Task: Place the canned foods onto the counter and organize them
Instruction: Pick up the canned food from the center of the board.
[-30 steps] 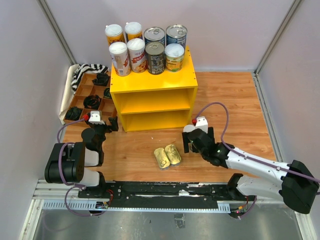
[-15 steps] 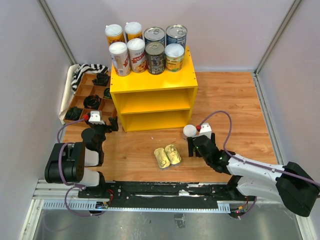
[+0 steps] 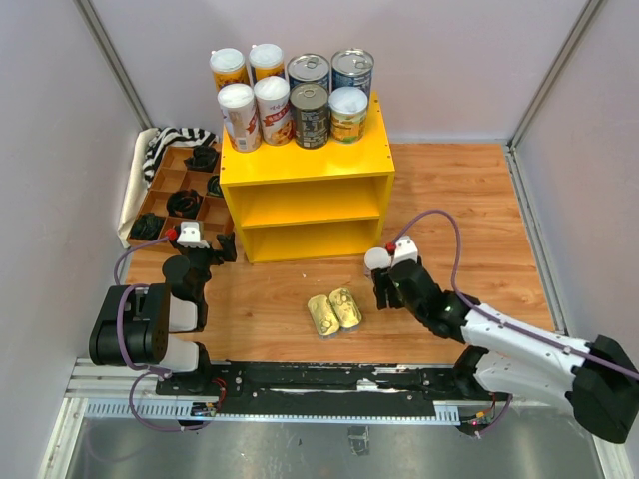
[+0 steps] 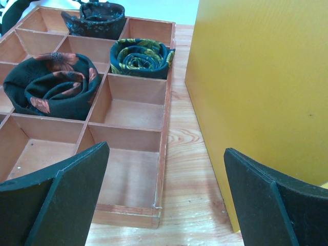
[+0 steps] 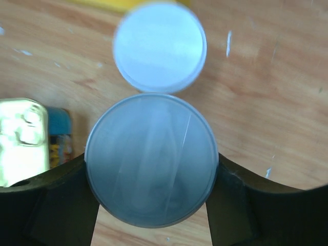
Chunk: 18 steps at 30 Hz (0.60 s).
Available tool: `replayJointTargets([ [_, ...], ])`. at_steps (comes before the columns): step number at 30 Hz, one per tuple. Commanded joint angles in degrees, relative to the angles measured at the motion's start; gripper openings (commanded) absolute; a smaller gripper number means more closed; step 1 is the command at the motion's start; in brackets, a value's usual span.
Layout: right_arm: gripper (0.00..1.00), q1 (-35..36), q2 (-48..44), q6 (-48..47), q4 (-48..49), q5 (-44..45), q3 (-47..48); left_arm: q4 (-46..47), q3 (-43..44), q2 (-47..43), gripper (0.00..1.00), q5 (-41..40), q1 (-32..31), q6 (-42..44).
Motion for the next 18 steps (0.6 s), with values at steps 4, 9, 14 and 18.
replayJointTargets([
  [4, 0.03, -0.59, -6.54, -5.52, -18.5, -7.15, 21.38, 1.02, 0.68, 0.33, 1.0, 0.26, -0.32, 0.74],
  [9, 0.01, -0.46, -4.61, -7.82, -25.85, -10.83, 33.64, 1.07, 0.68, 0.39, 1.0, 0.23, -0.32, 0.74],
  [14, 0.01, -0.47, 2.68, -12.89, -33.61, -12.26, 50.78, 1.03, 0.67, 0.39, 1.0, 0.23, -0.29, 0.73],
  [18, 0.01, -0.83, 11.18, -15.88, -41.01, -11.47, 65.94, 1.02, 0.67, 0.3, 1.0, 0.25, -0.24, 0.7],
])
